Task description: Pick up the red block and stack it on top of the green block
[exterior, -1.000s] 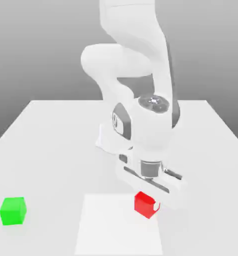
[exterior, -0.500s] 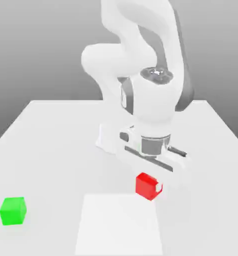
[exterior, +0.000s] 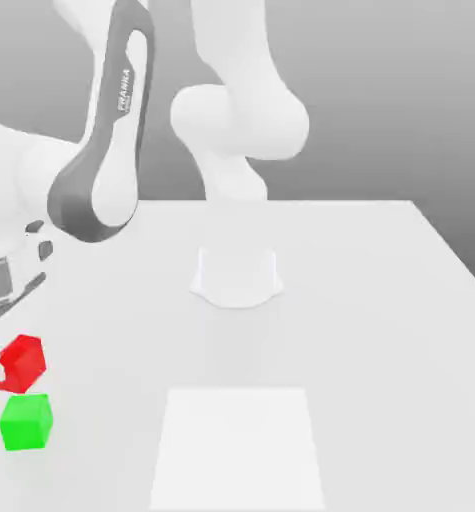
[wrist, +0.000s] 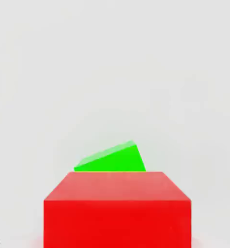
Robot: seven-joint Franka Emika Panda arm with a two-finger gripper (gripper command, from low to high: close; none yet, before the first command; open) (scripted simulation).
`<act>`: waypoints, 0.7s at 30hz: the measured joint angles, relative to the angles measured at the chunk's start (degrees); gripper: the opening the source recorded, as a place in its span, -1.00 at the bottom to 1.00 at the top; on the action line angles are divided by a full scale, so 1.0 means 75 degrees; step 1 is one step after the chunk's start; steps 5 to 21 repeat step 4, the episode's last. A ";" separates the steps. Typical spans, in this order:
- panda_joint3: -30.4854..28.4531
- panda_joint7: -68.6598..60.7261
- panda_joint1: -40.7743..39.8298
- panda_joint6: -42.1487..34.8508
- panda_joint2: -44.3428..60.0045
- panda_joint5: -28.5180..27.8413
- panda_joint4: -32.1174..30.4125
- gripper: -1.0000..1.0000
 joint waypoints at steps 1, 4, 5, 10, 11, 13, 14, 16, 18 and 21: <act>0.0015 -0.0014 -0.0011 0.0157 0.0169 0.0022 0.0010 1.00; 0.0015 -0.0014 -0.0011 0.0157 0.0169 0.0022 0.0010 1.00; 0.0015 -0.0014 -0.0011 0.0157 0.0169 0.0022 0.0010 1.00; 0.0015 -0.0014 -0.0011 0.0157 0.0169 0.0022 0.0010 1.00; 0.0015 -0.0014 -0.0011 0.0157 0.0169 0.0022 0.0010 1.00; 0.0015 -0.0014 -0.0011 0.0157 0.0169 0.0022 0.0010 1.00; 0.0015 -0.0014 -0.0011 0.0157 0.0169 0.0022 0.0010 1.00; 0.0015 -0.0014 -0.0011 0.0157 0.0169 0.0022 0.0010 1.00; 0.0015 -0.0014 -0.0011 0.0157 0.0169 0.0022 0.0010 1.00; 0.0015 -0.0014 -0.0011 0.0157 0.0169 0.0022 0.0010 1.00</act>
